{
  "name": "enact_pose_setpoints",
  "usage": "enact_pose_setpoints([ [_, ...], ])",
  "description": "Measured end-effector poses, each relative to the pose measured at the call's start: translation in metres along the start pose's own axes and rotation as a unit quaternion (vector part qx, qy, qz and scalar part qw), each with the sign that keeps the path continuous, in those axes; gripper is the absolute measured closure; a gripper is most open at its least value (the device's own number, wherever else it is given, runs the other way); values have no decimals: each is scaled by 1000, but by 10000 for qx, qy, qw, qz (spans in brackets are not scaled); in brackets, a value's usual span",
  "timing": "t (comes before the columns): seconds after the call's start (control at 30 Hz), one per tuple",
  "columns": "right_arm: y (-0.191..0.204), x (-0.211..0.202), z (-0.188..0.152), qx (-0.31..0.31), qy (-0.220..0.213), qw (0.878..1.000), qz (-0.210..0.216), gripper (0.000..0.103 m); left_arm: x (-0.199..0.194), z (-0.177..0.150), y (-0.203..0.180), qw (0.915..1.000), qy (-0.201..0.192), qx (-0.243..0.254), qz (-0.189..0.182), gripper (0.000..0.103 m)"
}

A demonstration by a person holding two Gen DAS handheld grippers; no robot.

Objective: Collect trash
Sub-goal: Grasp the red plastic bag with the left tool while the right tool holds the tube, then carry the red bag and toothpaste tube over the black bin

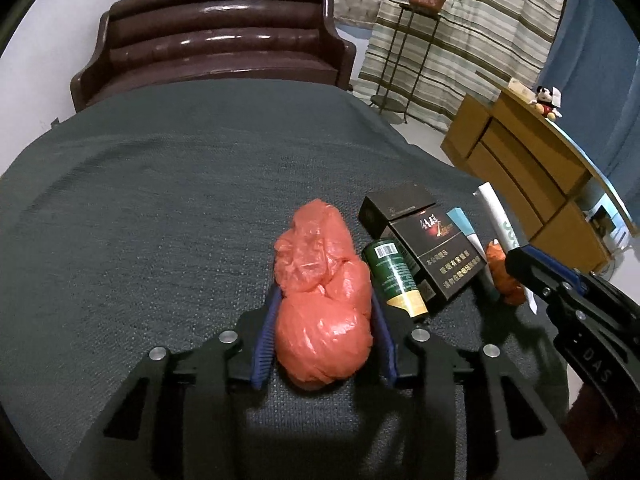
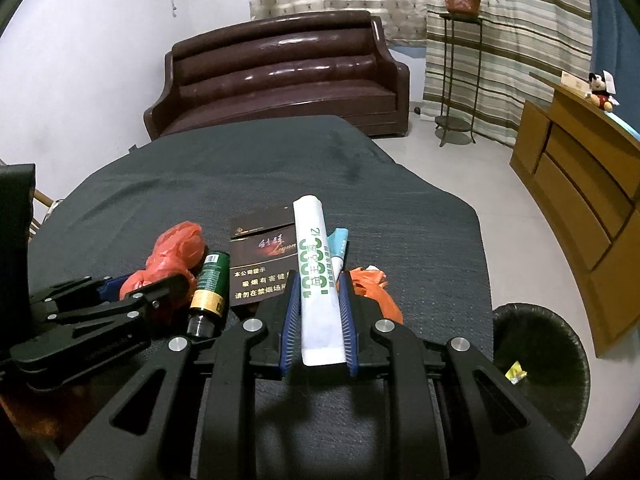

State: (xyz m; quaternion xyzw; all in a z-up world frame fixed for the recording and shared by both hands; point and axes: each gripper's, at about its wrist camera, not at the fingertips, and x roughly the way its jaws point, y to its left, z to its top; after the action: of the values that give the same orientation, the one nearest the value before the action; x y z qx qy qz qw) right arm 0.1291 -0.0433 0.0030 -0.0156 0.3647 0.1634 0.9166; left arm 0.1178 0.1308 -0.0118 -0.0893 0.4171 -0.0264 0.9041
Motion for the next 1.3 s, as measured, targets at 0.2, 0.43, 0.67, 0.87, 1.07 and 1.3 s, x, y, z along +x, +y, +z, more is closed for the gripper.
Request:
enact_pose_setpoints([
  [0.2,0,-1,1,24,-42,10000,15,84,-8,2,2,9999,-130,-21,36,63],
  [0.43,0,-16,1,85,-208,9997,8,84,-29,0,1,9992,-389,-57,40,63],
  [0.67,-12,-38,-3,188,-370,9991,-124,84,-45,-1,-14,9983,-574,46,-68,63],
  [0.87,-33,-53,-11,327,-415,9980,-333,84,-52,-4,-38,9974,-651,205,-233,63],
  [1.07,-61,-71,-22,488,-471,9959,-603,84,-50,-4,-74,9956,-658,464,-479,63],
  [1.3,-101,-85,-34,686,-469,9917,-977,84,-39,-5,-122,9915,-618,841,-780,63],
])
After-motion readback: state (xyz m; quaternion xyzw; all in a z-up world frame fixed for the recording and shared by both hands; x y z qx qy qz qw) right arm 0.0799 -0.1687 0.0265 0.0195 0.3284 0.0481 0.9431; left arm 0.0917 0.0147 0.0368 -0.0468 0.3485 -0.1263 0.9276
